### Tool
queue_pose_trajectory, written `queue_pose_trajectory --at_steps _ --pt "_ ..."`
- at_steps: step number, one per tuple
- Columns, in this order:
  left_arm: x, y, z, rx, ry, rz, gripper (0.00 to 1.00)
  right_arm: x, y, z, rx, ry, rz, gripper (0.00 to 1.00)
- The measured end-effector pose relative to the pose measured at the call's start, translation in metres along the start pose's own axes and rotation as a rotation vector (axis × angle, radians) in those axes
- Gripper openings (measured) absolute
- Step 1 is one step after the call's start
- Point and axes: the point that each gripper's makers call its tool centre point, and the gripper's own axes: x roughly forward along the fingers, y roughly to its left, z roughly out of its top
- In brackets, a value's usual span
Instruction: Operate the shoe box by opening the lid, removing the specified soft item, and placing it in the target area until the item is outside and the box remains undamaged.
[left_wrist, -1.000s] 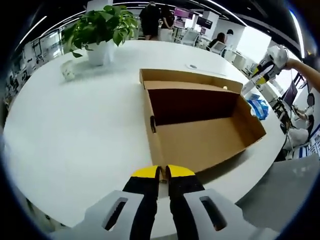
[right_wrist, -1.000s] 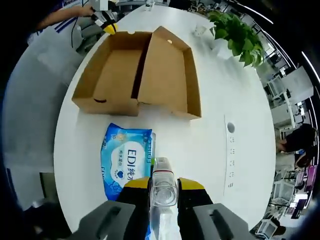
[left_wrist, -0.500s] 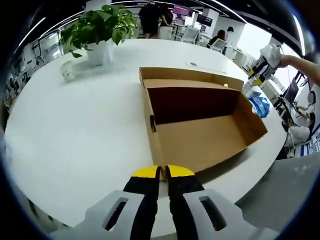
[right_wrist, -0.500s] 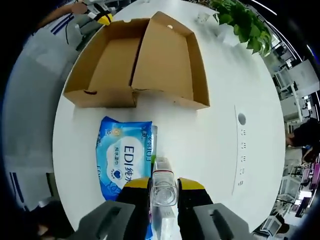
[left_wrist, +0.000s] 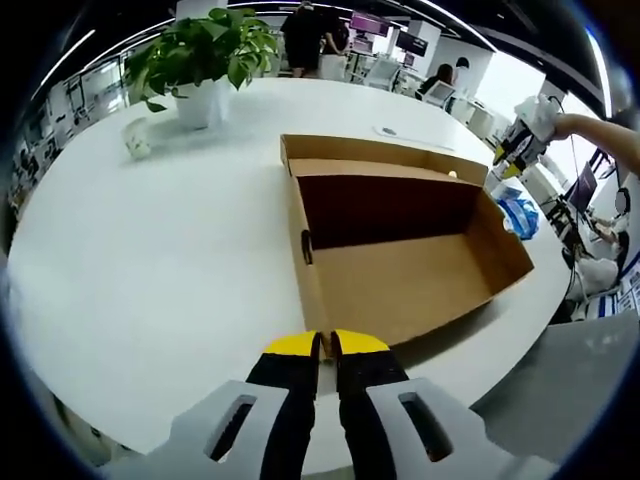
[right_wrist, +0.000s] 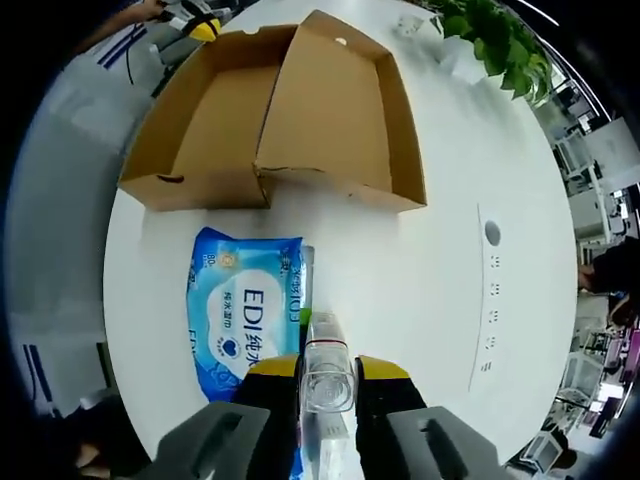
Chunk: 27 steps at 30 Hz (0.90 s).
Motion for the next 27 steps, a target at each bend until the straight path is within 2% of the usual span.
queue_pose_trajectory --at_steps 11,27 --pt "0.001 0.001 0.000 -0.003 0.004 -0.001 0.03 0.003 -0.004 -0.002 -0.001 0.013 0.003 0.16" --pt "0.001 0.000 0.001 -0.002 0.013 -0.003 0.03 -0.007 -0.015 0.002 -0.002 -0.014 -0.050 0.21"
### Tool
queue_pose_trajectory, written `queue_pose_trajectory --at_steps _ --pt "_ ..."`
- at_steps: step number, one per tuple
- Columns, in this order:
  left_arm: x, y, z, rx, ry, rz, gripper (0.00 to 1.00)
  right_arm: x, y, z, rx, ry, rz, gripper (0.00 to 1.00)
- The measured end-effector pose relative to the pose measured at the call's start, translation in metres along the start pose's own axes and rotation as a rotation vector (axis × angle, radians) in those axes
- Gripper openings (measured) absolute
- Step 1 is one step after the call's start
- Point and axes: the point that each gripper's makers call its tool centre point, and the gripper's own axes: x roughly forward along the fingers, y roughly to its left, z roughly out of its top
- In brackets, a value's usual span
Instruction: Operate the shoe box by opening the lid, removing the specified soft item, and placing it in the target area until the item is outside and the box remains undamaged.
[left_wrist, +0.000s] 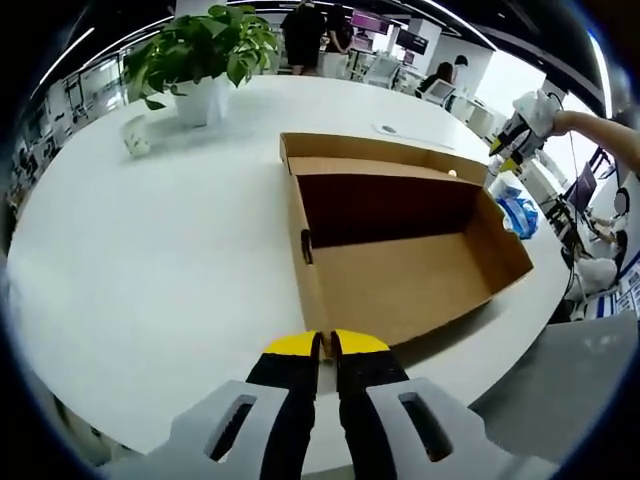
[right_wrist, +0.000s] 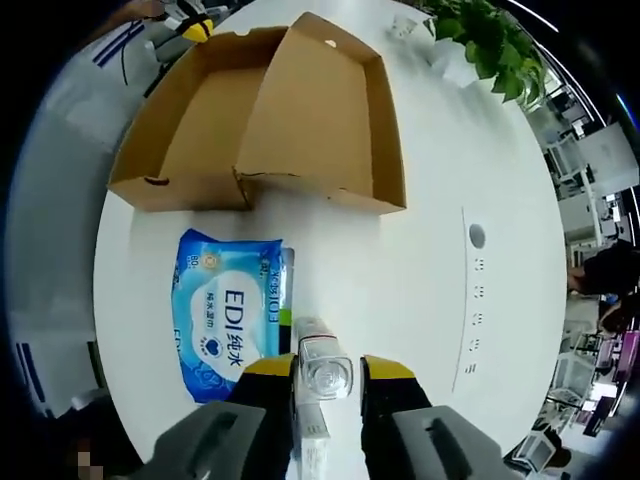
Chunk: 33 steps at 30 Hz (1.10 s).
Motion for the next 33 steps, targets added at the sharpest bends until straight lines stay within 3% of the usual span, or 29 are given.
queue_pose_trajectory --at_steps 5,10,20,27,33 --pt "0.000 0.000 0.000 -0.001 0.001 0.001 0.03 -0.004 -0.002 0.002 0.012 -0.012 0.001 0.27" --pt "0.000 -0.001 0.000 -0.005 0.003 0.003 0.03 -0.014 -0.007 0.029 0.112 -0.141 -0.006 0.28" --pt "0.000 0.000 0.000 -0.011 0.006 0.013 0.03 -0.015 -0.019 0.062 0.259 -0.254 -0.022 0.30" --pt "0.001 0.000 0.000 -0.009 0.010 0.020 0.03 -0.004 -0.029 0.072 0.398 -0.277 -0.053 0.29" --pt "0.001 0.001 0.000 -0.010 0.013 0.023 0.03 0.001 -0.036 0.083 0.584 -0.340 -0.079 0.29"
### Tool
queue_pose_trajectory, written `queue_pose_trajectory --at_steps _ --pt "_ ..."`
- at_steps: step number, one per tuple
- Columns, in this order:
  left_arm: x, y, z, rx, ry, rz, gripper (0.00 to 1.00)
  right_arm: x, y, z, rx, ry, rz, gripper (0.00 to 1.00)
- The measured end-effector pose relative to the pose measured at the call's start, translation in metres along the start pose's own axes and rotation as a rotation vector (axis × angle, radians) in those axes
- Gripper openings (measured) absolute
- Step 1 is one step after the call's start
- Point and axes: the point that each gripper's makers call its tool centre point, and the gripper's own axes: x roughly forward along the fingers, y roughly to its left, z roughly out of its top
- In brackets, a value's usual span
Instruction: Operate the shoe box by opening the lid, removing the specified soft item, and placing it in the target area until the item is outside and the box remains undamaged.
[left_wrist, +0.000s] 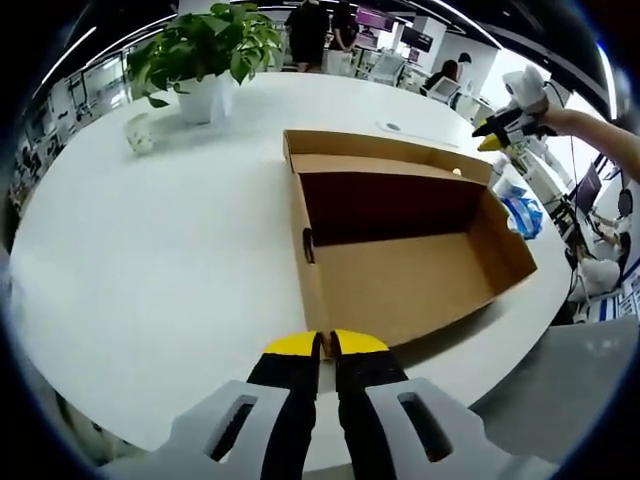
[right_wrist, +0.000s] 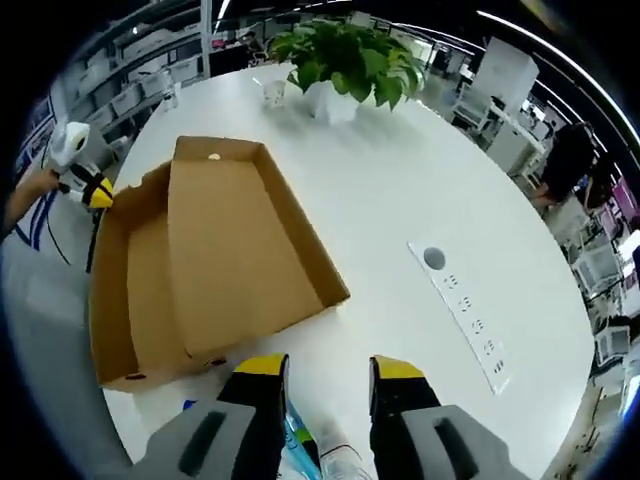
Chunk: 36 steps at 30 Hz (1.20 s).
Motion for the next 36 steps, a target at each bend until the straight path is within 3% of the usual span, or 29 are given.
queue_pose_trajectory --at_steps 5,13,24,31,36 --pt "0.000 0.000 0.000 -0.003 0.002 0.000 0.02 0.008 -0.001 0.008 0.147 -0.048 -0.012 0.28" --pt "0.001 0.001 0.000 -0.011 0.001 -0.002 0.03 0.023 0.007 0.007 0.274 -0.057 -0.035 0.23" --pt "0.001 0.002 0.001 -0.014 0.004 -0.002 0.02 0.043 0.013 0.003 0.674 -0.090 -0.017 0.12" --pt "0.001 0.001 0.000 -0.017 0.004 -0.002 0.02 0.052 0.020 0.003 0.740 -0.103 -0.001 0.06" --pt "0.001 0.000 0.000 -0.021 0.003 -0.003 0.02 0.057 0.020 0.003 0.721 -0.096 -0.016 0.02"
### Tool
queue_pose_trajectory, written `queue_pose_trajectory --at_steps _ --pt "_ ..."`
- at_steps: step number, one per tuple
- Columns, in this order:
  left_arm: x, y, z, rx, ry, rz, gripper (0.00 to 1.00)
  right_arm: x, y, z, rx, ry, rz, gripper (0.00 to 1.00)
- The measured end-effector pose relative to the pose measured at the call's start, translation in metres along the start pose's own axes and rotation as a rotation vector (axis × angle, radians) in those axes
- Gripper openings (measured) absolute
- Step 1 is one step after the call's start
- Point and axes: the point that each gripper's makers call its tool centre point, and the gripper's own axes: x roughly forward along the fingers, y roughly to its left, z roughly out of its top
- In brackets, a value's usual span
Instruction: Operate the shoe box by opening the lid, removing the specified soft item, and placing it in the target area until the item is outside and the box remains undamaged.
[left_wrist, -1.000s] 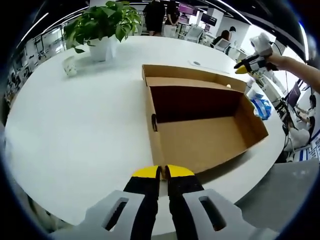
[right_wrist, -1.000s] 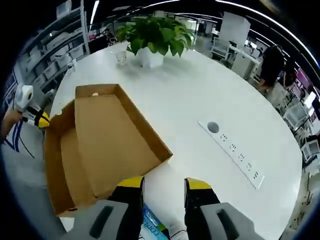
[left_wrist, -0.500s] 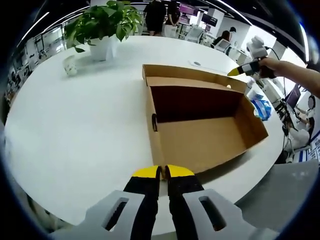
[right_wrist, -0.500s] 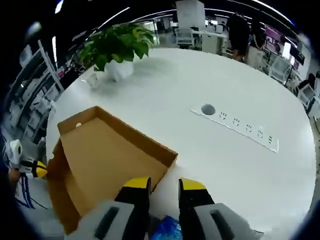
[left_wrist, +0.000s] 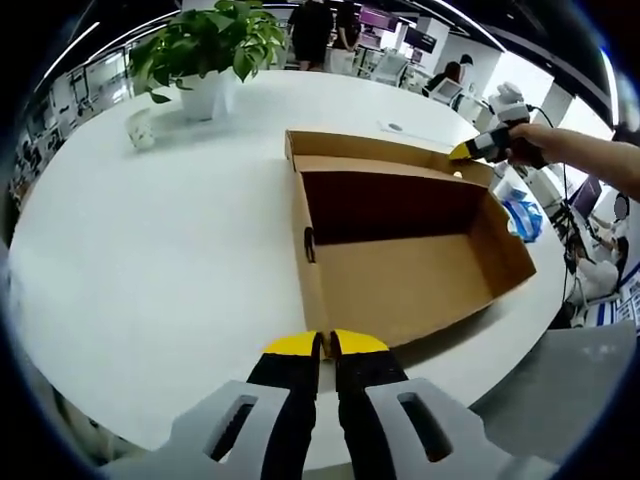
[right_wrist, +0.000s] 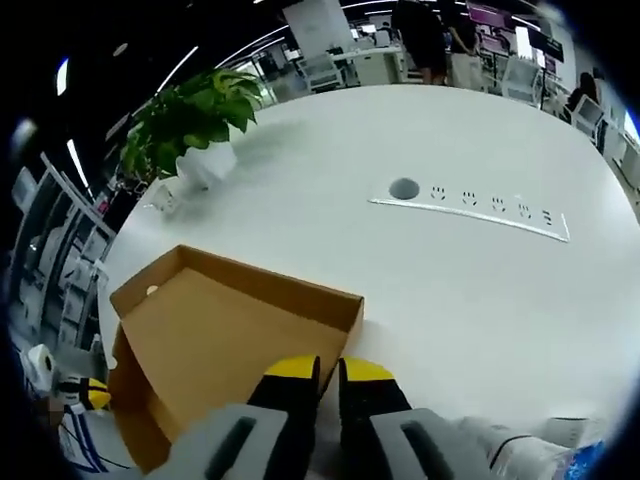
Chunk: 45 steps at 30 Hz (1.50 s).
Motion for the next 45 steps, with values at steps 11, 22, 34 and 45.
queue_pose_trajectory --at_steps 11,22,34,45 --pt "0.000 -0.001 -0.001 -0.005 0.002 -0.001 0.02 -0.014 0.003 0.002 -0.044 -0.028 -0.010 0.00" --pt "0.000 -0.001 -0.001 -0.006 0.001 0.010 0.02 -0.027 0.010 0.008 -0.037 -0.076 -0.013 0.00" --pt "-0.002 -0.002 -0.002 -0.029 -0.006 0.006 0.02 -0.046 0.019 0.019 -0.093 -0.167 0.002 0.00" --pt "-0.001 -0.002 -0.002 -0.029 -0.003 0.010 0.02 -0.063 0.027 0.028 -0.152 -0.245 0.012 0.00"
